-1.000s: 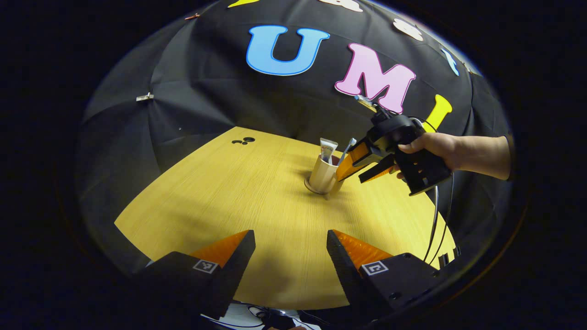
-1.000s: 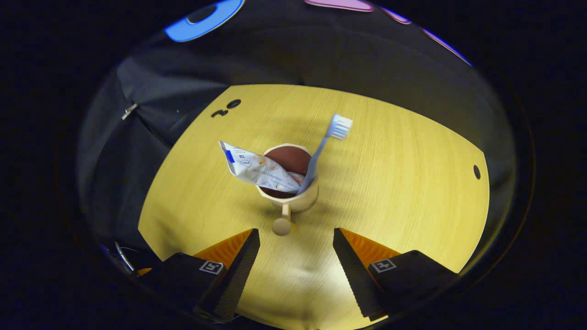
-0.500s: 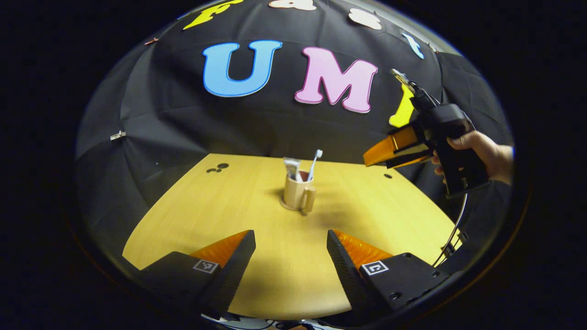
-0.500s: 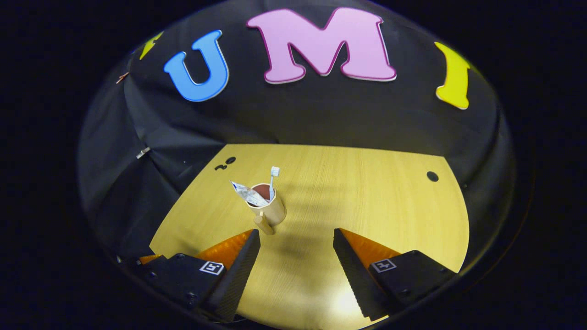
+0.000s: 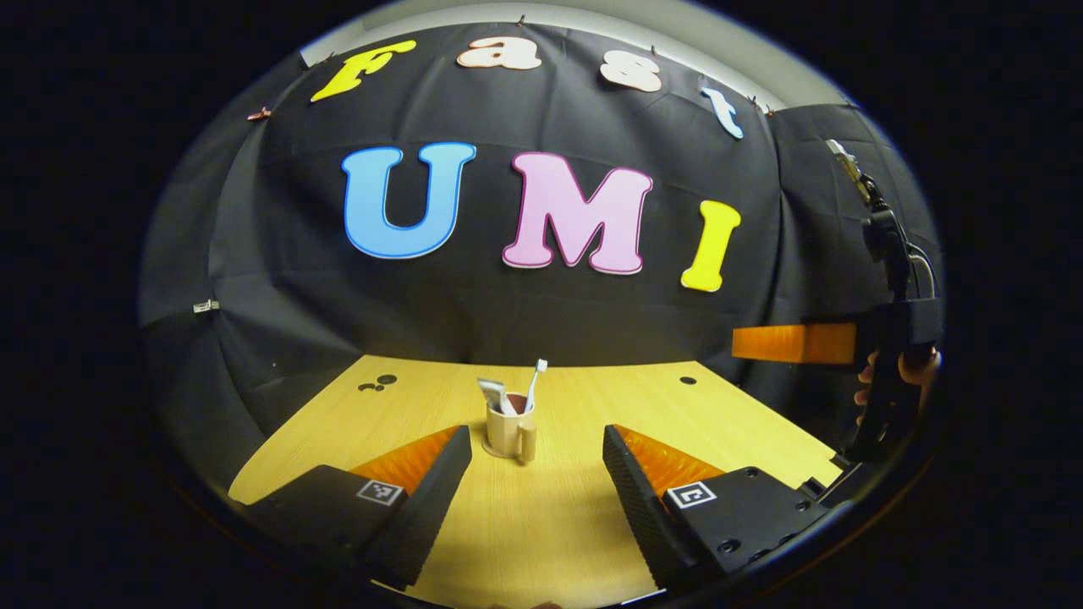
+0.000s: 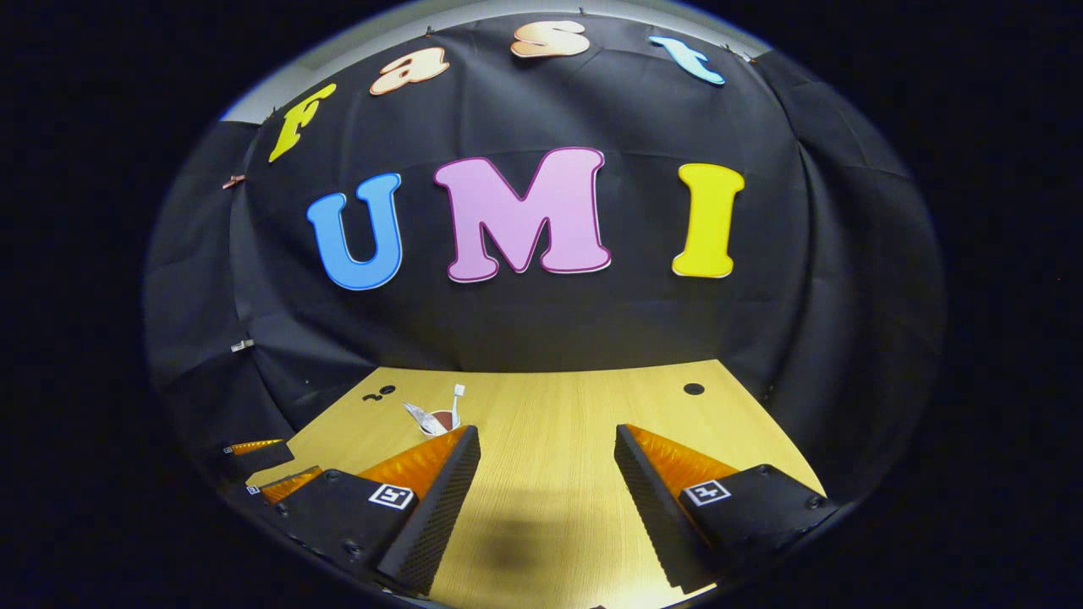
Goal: Put the toothbrush and toothpaste on the desktop into the cup, then pick up the cup and place it on the coaster on the desktop.
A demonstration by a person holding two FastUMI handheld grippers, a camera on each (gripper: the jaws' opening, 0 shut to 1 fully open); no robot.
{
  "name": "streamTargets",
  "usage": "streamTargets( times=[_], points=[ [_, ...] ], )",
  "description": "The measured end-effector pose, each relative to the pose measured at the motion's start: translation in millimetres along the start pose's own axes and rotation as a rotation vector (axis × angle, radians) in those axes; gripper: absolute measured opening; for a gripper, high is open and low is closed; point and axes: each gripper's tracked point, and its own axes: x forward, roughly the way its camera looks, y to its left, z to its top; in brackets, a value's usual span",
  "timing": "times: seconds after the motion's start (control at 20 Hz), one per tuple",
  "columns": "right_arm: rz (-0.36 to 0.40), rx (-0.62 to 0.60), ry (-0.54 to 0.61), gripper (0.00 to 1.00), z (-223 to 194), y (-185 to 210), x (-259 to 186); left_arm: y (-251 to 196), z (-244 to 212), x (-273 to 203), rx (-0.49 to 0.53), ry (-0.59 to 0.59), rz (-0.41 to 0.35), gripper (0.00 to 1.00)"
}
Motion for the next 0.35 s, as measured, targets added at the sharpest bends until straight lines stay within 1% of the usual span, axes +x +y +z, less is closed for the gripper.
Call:
streamTargets(
  times=[0.05, 0.15, 0.25, 0.35],
  points=[
    [-0.004, 0.008, -0.001, 0.98, 0, -2, -7, -5, 6, -2, -0.010, -0.015, -0.010, 0.97],
    [-0.034, -0.012, -0.046, 0.99, 7, -17, -16, -16, 18, -5, -0.036, -0.044, -0.040, 0.97],
    [-0.064, -0.015, -0.045, 0.99, 3, -29, -25, -18, 24, -9, -0.046, -0.050, -0.042, 0.98],
    [-0.067, 0.034, -0.023, 0.99, -3, -29, -36, -14, 37, -16, -0.027, -0.078, -0.016, 0.98]
  ],
)
